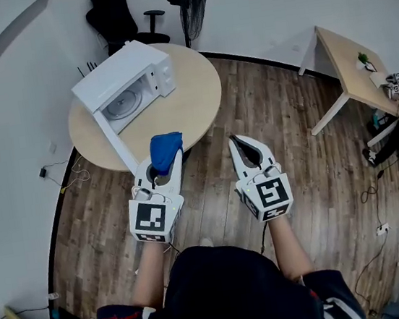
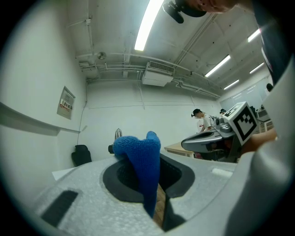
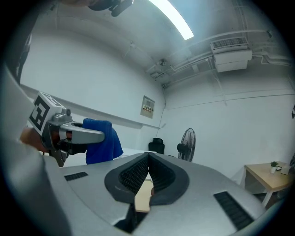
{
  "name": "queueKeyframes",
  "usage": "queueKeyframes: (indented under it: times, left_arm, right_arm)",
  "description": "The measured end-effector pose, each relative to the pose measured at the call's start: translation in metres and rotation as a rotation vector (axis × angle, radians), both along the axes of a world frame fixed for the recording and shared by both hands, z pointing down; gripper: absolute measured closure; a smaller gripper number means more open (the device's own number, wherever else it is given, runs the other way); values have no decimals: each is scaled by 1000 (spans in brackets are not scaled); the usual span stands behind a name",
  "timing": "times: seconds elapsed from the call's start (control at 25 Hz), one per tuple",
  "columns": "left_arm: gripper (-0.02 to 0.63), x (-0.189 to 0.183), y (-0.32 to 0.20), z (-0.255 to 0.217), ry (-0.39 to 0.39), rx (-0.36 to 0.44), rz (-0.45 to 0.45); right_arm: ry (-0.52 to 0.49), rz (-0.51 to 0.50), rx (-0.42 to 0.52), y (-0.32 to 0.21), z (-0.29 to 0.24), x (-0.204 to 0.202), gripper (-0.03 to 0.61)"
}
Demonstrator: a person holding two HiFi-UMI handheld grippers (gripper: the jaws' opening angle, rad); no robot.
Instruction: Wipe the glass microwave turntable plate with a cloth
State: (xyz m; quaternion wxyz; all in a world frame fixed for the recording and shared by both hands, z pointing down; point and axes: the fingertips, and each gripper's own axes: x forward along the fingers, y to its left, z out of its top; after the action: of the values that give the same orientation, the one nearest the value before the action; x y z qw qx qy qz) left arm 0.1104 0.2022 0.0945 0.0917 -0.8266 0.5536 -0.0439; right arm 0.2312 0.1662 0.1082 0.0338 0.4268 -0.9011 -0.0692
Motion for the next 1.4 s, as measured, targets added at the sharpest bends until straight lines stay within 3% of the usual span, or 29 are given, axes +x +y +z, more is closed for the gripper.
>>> queueKeyframes:
  times: [0.28, 0.72, 1.4]
  left_arm:
    - [560, -46, -42, 17, -15, -26, -46]
    - [560, -86, -82, 36, -5, -62, -145]
    - [560, -111, -214, 40, 6, -102, -379]
  right_arm:
    - [33, -37, -18, -44, 13, -48, 569]
    - [87, -166, -36, -96, 29, -104, 569]
    - [117, -453, -37, -253, 26, -167, 569]
